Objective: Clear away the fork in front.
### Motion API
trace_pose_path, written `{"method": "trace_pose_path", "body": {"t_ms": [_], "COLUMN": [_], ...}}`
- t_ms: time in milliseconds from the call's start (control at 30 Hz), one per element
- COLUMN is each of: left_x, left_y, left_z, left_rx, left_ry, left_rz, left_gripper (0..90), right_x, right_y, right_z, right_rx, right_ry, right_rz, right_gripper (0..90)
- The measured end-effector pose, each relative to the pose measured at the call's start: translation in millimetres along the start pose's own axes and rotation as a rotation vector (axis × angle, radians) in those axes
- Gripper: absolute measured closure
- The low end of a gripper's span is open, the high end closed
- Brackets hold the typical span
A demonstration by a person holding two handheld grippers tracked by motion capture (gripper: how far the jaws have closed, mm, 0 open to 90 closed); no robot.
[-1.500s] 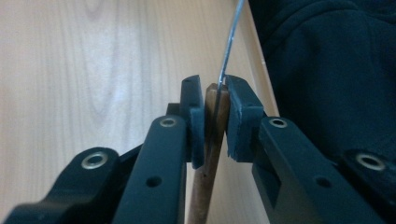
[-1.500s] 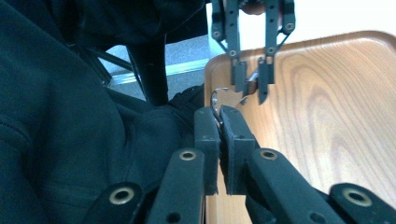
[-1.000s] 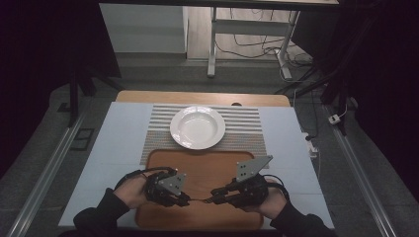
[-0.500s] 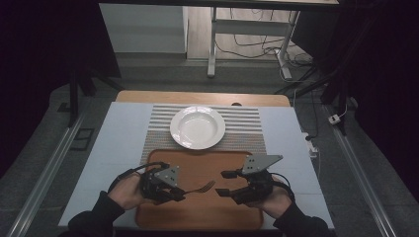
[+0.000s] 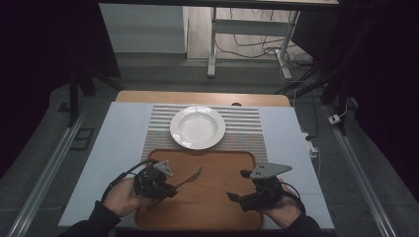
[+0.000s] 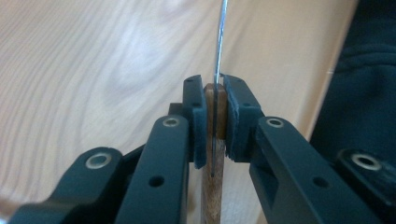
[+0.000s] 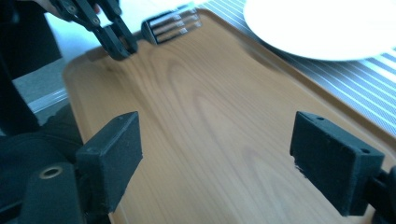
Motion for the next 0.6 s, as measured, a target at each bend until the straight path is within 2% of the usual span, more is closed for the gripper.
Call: {"method": "trace_pose_path", "body": {"t_ms": [167, 233, 367, 600], "left_x": [-0.6, -0.3, -0.1, 0.8], "left_y": [8.8, 12.6, 17.2, 23.9], "left_z": [3.1, 4.1, 6.3, 11.6], "left_rx": [-0.109, -0.147, -0.194, -0.289], "left_ry": [-0.070, -0.076, -0.102, -0.119], "left_rz": [0.019, 0.024, 0.039, 0.043], "left_gripper": [79.7, 79.7, 79.7, 79.7], "right_x": [-7.6, -11.3, -18.2, -26.1], "right_y": [10.0, 12.2, 15.8, 23.6], "right_z": [-5.4, -7.6, -11.4, -17.3], "right_rx": [0.033, 0.053, 0.082, 0.104], "right_ry": [0.048, 0.060, 0.086, 0.139], "right_rz": [0.006, 0.000, -0.019, -0.020], "right_gripper": [12.2, 10.8, 8.9, 5.8]}}
Point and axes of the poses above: each handheld gripper's, and its own axes: x roughly forward along the jaws, y roughly out of its underside, z roughly to its left, the point moved 5 cm from there along x, roughly forward along the jaws, and after that the axes turned 11 degrees about x, right-handed, at the moved point
